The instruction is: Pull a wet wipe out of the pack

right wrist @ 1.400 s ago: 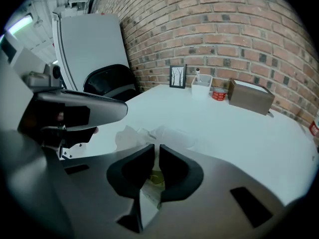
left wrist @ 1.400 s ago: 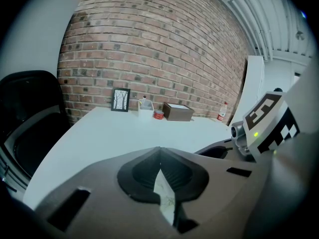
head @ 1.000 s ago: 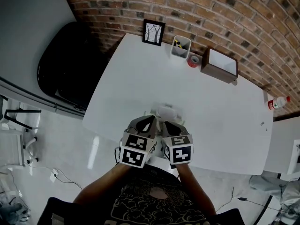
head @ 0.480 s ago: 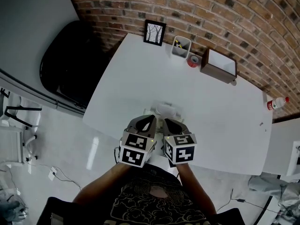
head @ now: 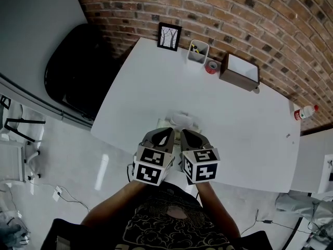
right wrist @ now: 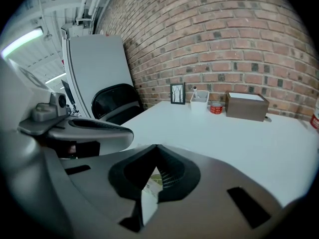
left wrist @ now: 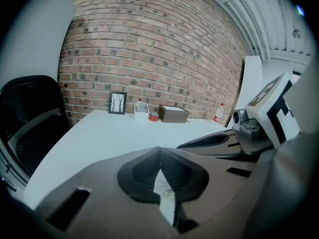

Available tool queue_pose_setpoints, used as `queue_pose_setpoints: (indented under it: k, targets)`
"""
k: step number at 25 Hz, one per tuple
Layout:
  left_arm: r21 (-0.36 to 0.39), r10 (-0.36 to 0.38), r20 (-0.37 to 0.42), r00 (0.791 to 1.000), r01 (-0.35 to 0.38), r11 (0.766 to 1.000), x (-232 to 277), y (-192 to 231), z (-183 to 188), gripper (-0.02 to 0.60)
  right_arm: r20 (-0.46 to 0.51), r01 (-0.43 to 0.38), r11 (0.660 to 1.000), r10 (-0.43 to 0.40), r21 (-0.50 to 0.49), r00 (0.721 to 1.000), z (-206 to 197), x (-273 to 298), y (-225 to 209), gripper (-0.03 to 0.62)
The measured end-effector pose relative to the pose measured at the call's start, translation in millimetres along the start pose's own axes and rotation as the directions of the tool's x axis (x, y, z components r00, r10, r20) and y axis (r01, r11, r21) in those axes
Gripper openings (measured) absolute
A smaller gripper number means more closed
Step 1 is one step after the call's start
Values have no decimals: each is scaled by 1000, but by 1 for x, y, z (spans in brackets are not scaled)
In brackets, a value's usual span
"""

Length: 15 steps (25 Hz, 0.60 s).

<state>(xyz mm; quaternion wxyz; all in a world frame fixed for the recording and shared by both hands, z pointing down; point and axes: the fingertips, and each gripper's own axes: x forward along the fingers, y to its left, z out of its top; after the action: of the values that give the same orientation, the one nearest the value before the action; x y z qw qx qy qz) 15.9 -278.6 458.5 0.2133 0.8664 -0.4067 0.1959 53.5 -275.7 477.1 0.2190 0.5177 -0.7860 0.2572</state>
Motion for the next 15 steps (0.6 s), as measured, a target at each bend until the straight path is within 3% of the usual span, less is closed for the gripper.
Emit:
queue_pose_setpoints:
  k: [15]
  targets:
    - [-18,27,25,999,-27,999,-13,-11,-3,12,67,-6,999,9,-36,998,12,-21,6,15]
